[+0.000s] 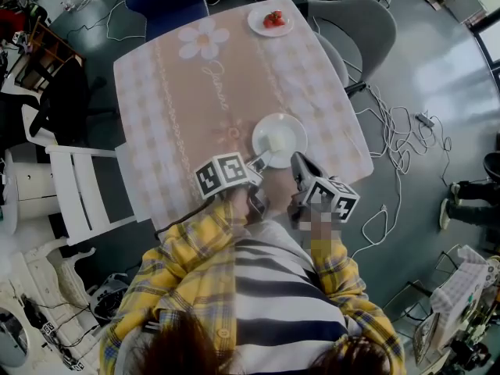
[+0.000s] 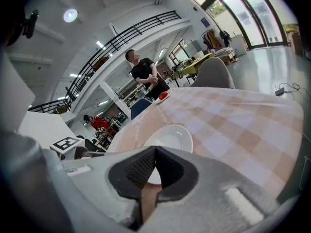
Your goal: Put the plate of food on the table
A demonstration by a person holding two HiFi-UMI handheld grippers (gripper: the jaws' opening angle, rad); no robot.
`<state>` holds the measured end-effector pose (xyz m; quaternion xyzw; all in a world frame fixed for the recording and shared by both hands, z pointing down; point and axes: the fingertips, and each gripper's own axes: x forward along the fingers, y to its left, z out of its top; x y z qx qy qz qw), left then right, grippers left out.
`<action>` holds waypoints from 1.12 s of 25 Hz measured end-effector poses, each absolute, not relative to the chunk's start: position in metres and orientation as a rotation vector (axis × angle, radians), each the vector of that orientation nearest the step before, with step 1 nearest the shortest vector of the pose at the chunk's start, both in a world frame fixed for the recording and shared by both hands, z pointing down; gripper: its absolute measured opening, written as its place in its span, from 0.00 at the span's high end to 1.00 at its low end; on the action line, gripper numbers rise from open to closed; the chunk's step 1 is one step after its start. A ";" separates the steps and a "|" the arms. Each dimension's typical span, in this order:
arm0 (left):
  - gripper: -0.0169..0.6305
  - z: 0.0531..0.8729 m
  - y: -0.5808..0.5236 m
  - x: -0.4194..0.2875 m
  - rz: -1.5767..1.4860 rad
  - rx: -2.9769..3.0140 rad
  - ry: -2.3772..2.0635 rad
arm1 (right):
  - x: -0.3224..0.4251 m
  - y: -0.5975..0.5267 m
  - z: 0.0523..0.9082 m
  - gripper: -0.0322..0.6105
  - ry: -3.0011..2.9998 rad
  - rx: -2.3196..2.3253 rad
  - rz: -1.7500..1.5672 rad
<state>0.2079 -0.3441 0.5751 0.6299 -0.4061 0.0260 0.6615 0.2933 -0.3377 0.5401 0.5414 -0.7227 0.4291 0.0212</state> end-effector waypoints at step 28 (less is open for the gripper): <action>0.97 0.536 -0.283 0.180 0.038 1.757 -0.826 | 0.231 -0.268 0.519 0.95 -2.237 1.760 1.222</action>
